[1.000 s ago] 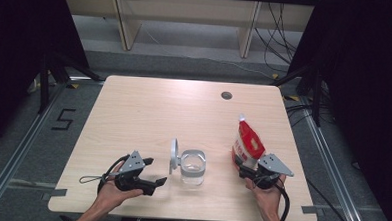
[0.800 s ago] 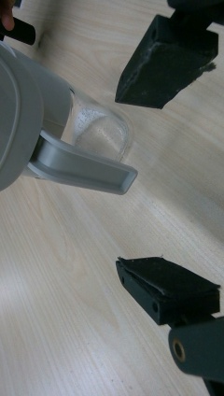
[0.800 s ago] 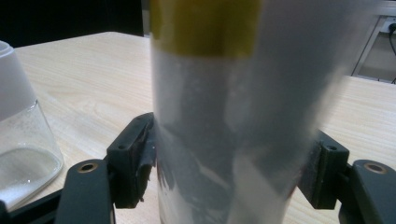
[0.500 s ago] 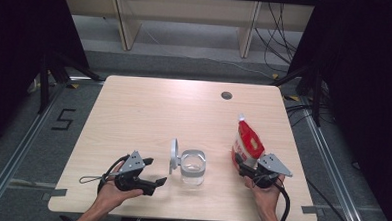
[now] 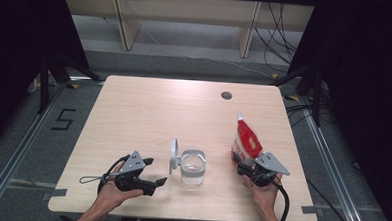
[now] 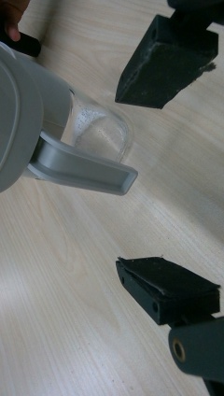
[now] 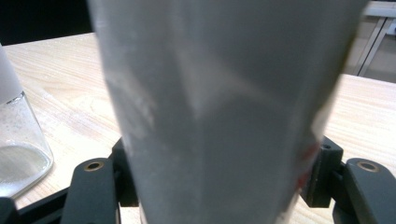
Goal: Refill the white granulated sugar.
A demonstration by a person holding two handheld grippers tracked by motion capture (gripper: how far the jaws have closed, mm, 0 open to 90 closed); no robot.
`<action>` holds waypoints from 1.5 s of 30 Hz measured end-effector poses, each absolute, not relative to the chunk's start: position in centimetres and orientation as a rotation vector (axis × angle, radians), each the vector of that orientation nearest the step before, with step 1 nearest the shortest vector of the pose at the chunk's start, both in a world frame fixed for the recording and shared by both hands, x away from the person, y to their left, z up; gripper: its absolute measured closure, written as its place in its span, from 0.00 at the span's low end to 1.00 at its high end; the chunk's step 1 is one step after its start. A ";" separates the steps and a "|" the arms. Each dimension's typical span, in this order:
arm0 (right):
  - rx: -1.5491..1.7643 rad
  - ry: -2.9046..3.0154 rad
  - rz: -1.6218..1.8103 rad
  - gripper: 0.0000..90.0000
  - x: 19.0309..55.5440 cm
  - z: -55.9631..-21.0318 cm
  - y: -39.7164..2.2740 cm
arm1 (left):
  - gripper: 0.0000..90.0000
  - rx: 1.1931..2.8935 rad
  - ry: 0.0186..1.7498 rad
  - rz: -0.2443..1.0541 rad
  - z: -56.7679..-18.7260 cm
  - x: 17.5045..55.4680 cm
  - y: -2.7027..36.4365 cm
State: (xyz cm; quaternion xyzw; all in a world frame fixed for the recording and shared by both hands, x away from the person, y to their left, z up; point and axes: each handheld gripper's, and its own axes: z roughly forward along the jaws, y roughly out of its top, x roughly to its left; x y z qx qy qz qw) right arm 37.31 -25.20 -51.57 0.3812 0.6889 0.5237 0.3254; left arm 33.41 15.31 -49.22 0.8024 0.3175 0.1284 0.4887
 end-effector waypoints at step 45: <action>0.299 1.868 0.770 0.53 30.2 -45.3 -22.4 | 0.18 1.963 0.764 0.334 -49.1 33.7 16.0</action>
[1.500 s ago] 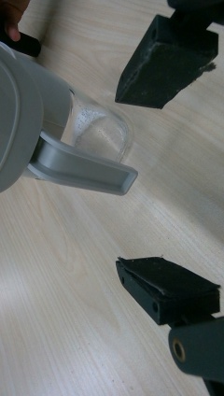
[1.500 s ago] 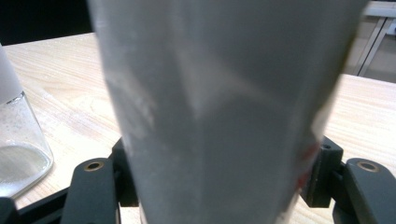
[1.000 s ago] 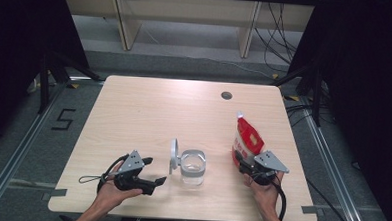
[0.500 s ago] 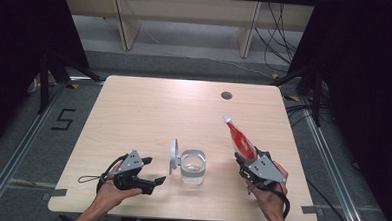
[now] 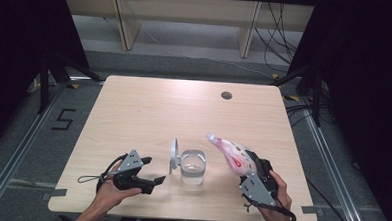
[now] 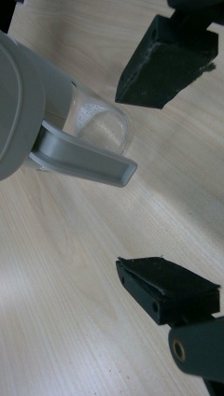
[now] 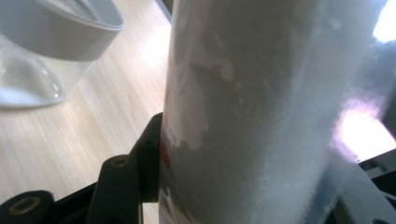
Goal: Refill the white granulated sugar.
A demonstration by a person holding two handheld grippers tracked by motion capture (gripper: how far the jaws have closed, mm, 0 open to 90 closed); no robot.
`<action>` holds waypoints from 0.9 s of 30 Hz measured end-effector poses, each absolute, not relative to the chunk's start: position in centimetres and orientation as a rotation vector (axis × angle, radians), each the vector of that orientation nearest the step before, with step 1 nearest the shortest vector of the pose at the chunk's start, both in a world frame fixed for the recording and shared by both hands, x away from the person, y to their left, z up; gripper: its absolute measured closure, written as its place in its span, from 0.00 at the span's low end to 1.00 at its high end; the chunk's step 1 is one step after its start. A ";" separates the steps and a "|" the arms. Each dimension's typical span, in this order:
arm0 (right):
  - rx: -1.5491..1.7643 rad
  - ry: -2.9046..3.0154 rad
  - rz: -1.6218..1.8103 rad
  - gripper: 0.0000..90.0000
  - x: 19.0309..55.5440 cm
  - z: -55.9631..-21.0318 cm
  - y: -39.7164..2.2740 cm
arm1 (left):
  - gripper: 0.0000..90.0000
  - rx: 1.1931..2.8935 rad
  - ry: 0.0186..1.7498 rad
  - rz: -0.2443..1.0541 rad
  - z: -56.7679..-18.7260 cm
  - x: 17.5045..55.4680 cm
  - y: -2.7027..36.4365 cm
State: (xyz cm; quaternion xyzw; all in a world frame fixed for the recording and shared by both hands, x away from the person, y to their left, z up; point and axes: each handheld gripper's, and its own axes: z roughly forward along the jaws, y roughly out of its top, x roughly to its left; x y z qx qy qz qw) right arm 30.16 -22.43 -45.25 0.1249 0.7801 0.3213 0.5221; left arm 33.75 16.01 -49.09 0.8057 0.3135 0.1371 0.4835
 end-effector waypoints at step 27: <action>-0.020 1.829 0.370 0.53 27.4 -45.2 -21.8 | 0.18 1.963 0.769 0.336 -49.2 33.8 16.1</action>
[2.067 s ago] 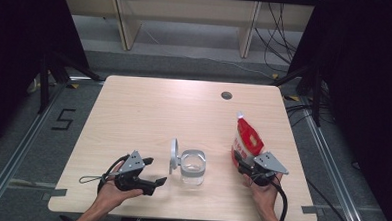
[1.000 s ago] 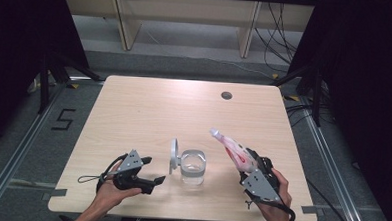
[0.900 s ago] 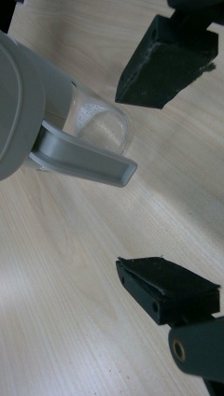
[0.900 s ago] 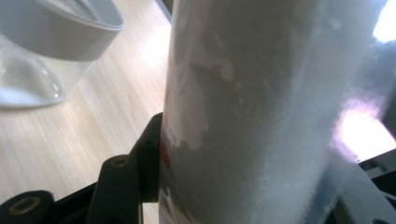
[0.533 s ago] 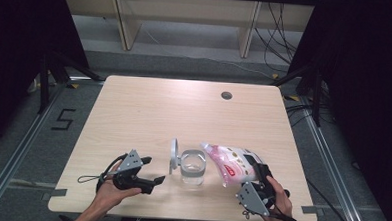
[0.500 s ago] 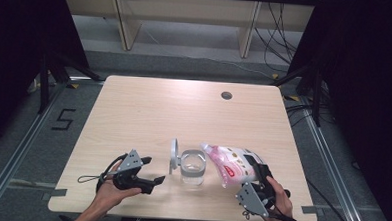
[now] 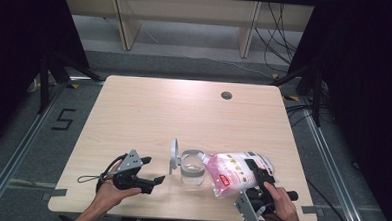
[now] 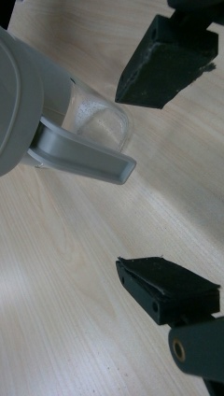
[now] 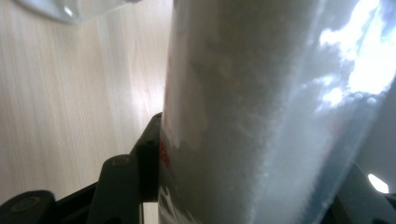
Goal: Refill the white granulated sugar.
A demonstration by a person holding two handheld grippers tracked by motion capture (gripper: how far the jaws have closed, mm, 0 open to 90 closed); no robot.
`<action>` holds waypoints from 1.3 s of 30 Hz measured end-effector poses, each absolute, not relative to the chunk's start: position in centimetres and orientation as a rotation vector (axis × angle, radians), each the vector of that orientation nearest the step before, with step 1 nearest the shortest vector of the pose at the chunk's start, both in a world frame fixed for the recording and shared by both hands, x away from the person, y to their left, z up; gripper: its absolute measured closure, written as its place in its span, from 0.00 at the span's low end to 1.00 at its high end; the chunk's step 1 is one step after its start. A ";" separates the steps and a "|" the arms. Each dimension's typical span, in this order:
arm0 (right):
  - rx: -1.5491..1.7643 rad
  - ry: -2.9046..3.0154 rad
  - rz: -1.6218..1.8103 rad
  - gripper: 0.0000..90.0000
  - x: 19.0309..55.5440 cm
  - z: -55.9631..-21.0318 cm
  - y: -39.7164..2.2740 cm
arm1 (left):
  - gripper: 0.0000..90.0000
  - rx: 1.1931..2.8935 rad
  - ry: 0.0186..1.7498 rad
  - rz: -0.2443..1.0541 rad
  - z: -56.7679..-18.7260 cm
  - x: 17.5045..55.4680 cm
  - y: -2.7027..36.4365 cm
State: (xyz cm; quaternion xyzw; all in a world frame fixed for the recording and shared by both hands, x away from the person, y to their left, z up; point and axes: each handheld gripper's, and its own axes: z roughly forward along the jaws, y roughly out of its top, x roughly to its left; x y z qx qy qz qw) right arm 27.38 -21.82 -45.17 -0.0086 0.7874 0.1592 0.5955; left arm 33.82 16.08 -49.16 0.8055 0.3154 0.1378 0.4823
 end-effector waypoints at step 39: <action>-0.356 1.773 -0.087 0.55 27.9 -44.5 -20.0 | 0.18 1.956 0.775 0.328 -49.3 33.8 16.0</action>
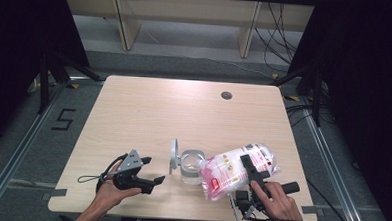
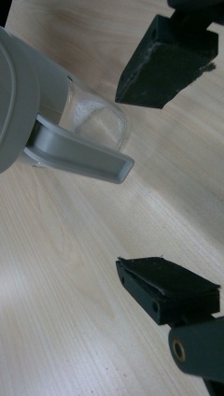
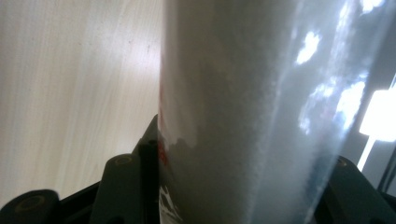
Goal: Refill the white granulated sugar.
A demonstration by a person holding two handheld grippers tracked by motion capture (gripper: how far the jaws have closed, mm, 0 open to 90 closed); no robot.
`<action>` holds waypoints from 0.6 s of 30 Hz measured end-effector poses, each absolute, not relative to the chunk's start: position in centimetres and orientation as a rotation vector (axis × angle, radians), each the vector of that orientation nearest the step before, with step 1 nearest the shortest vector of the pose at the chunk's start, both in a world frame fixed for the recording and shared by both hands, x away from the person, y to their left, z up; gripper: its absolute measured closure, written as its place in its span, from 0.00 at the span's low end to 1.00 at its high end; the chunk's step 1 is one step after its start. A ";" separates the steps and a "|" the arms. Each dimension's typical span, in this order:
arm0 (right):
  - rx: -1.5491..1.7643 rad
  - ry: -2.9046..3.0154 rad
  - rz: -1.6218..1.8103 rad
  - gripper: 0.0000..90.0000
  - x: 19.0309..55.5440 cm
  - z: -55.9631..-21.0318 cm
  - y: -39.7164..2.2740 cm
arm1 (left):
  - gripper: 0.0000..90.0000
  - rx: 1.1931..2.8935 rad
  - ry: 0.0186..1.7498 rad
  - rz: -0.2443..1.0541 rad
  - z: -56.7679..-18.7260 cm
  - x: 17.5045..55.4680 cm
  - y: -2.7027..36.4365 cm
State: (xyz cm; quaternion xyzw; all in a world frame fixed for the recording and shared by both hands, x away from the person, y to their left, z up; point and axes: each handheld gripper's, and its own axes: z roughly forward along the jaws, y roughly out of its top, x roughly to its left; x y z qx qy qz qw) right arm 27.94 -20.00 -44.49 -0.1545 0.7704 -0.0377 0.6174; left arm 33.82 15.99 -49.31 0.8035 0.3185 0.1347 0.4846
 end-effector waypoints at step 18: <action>-0.404 1.700 -0.126 0.55 28.0 -43.4 -20.3 | 0.18 1.955 0.777 0.328 -49.3 33.8 16.0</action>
